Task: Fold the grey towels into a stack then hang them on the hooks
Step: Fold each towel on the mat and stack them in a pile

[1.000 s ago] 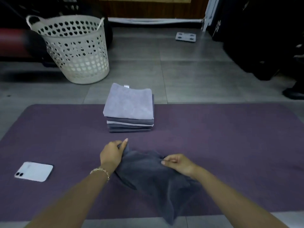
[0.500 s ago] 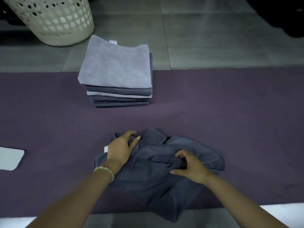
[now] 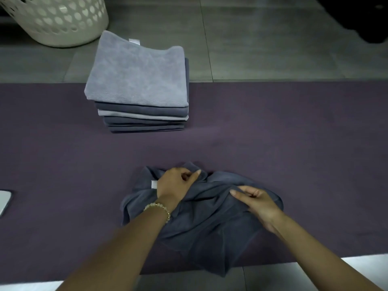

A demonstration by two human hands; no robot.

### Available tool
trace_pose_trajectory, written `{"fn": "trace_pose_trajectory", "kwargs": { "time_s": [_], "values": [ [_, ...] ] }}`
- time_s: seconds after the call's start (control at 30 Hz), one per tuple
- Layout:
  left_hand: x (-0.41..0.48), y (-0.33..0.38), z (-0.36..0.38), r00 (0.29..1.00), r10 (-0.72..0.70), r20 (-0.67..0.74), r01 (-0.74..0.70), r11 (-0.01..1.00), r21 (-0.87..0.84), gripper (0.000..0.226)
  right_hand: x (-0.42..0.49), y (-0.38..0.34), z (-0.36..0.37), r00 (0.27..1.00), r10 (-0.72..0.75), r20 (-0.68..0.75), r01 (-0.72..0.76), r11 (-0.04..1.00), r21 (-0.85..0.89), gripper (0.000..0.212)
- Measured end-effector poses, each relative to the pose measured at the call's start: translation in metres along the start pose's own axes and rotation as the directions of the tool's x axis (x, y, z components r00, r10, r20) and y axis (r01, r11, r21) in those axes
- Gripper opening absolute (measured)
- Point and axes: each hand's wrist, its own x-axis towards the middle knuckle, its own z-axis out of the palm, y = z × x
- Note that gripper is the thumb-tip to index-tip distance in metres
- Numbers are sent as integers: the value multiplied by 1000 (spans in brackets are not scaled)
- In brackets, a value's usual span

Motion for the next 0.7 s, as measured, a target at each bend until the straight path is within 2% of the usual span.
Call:
{"fn": "trace_pose_trajectory", "kwargs": {
  "time_s": [0.07,0.13,0.27,0.43,0.53,0.63,0.7],
  "values": [
    [1,7,3,998,-44,-42,44,999,-15,44,0,5,2,997,77,17,-78,995,63,41],
    [2,12,6,996,-64,-59,64,998,-3,44,-1,7,0,992,111,52,-114,992,50,37],
    [7,8,12,998,-28,-47,31,997,72,41,-3,4,-8,985,146,88,-137,985,-102,28],
    [11,-6,17,997,41,-67,-42,999,-14,35,-3,5,-20,973,164,160,-109,947,-302,19],
    [12,-10,15,997,55,-60,-65,981,-180,32,-2,1,-21,981,122,151,-95,979,-178,27],
    [14,-8,-1,998,38,-51,-57,885,-462,34,-1,-11,-18,985,62,159,-67,997,29,60],
    [12,-3,-12,998,37,-56,-61,838,-543,34,1,-18,-15,979,-4,203,-30,986,165,65]
  ]
}}
